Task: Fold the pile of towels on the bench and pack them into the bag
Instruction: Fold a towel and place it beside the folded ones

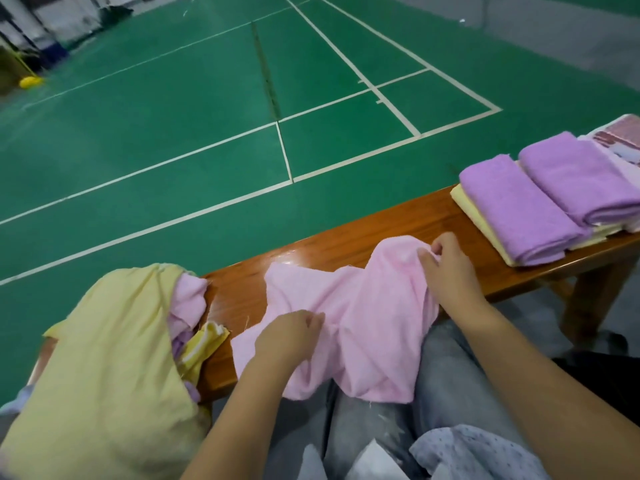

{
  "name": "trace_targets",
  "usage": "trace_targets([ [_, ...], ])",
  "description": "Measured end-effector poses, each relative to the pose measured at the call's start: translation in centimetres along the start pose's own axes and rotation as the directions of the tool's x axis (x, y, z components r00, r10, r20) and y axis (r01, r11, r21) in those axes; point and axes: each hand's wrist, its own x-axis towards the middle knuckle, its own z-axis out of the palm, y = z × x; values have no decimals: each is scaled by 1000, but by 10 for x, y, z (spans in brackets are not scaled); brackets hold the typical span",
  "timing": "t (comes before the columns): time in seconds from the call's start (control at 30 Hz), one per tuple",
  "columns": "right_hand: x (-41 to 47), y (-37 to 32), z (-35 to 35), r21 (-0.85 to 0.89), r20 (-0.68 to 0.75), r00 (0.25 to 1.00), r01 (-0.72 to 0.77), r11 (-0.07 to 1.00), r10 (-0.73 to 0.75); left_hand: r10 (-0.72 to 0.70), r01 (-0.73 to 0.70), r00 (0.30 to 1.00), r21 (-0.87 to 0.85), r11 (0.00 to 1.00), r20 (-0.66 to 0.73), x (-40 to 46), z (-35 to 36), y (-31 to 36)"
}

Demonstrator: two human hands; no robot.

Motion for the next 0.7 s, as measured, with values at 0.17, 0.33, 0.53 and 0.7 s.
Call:
trace_targets([
  [0.17, -27, -28, 19, 102, 183, 978, 79, 992, -97, 20, -21, 914, 2, 1000, -405, 23, -18, -13],
  [0.33, -46, -26, 44, -56, 415, 903, 144, 988, -108, -181, 81, 896, -250, 965, -406, 57, -10, -20],
  [0.53, -47, -22, 39, 65, 409, 911, 23, 998, -47, -287, 47, 869, -509, 859, -403, 57, 2, -5],
  [0.7, -44, -34, 19, 218, 360, 928, 18, 976, -97, -410, 53, 867, -766, 640, -283, 41, 4, -1],
])
